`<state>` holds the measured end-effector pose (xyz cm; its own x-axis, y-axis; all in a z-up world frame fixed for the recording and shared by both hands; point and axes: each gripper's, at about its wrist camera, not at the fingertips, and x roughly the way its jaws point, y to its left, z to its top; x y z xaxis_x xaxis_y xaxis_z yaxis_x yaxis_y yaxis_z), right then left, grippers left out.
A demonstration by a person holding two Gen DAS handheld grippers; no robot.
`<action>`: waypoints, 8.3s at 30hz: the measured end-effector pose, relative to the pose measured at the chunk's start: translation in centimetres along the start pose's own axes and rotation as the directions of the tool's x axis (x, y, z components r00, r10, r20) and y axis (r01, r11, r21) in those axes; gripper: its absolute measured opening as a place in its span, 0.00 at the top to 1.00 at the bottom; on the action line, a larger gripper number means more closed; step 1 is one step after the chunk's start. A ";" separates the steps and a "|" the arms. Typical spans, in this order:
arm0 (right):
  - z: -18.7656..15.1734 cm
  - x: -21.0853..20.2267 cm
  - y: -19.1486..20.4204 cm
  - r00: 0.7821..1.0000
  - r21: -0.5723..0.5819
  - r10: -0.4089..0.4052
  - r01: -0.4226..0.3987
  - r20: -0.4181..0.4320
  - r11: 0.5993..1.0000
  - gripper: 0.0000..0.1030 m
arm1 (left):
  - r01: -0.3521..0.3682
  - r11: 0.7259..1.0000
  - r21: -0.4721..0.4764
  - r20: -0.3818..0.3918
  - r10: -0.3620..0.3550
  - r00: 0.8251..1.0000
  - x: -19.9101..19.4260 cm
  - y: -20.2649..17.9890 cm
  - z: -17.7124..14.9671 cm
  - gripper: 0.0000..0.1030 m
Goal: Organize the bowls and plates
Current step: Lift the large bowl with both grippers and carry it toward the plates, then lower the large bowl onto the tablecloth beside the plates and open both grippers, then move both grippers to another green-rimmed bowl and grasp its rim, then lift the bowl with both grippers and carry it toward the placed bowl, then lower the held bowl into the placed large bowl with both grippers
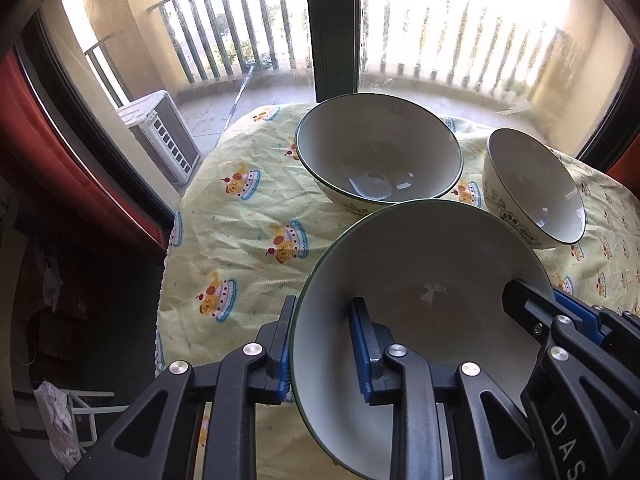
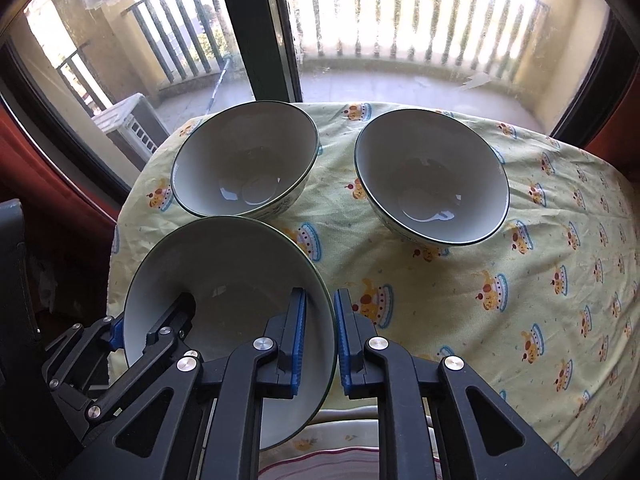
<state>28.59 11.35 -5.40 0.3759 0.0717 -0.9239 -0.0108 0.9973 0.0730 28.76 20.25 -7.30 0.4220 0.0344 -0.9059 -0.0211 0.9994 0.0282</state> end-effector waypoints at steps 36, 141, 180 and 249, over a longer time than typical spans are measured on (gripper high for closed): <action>-12.3 -10.4 -22.8 1.000 0.048 -0.020 0.019 0.020 0.999 0.83 | 0.060 0.998 0.017 -0.007 -0.060 0.998 -8.5 -21.5 -12.2 0.77; 6.5 4.2 -13.6 0.995 0.310 -0.086 0.067 0.050 0.949 0.54 | 0.157 0.981 0.112 -0.044 -0.153 0.987 6.7 -12.1 8.2 0.59; 2.5 2.6 -15.1 0.993 0.309 -0.110 0.095 0.032 0.946 0.86 | 0.143 0.961 0.237 -0.022 -0.142 0.990 5.2 -14.4 5.1 0.83; -9.1 -14.0 -25.7 0.986 0.032 0.023 -0.028 0.166 0.999 0.86 | 0.058 0.997 -0.055 0.108 -0.052 0.993 -12.2 -23.6 -9.4 0.86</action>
<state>15.22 -15.13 2.22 0.5242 0.0904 -0.8468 0.0078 0.9938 0.1109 15.59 -3.84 -0.84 0.5177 -0.0168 -0.8554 -0.0460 0.9978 -0.0475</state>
